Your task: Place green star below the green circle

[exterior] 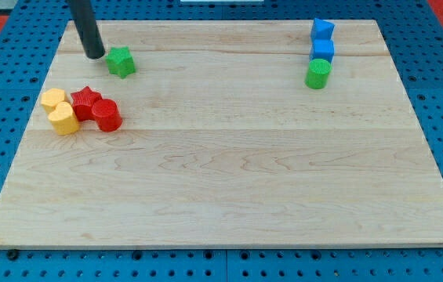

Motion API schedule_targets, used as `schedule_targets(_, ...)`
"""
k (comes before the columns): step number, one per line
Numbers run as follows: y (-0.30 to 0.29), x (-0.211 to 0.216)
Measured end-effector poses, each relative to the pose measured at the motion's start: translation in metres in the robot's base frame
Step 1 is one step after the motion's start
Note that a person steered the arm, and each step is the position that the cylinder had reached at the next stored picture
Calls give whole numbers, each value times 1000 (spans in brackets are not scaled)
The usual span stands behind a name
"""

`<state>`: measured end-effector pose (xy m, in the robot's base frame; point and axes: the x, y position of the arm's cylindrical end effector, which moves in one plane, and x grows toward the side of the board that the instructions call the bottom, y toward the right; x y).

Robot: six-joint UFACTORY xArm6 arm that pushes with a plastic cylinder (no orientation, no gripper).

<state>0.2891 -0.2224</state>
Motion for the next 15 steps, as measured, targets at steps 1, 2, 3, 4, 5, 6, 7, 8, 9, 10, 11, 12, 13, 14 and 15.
schedule_targets(1,27,-3)
schedule_targets(2,52,-5)
schedule_targets(3,55,13)
schedule_targets(4,87,16)
schedule_targets(5,117,19)
schedule_targets(6,118,39)
schedule_targets(7,123,52)
schedule_targets(8,141,69)
schedule_targets(9,145,98)
schedule_targets(10,152,119)
schedule_targets(11,163,139)
schedule_targets(12,184,137)
schedule_targets(13,195,118)
schedule_targets(14,199,102)
schedule_targets(15,223,101)
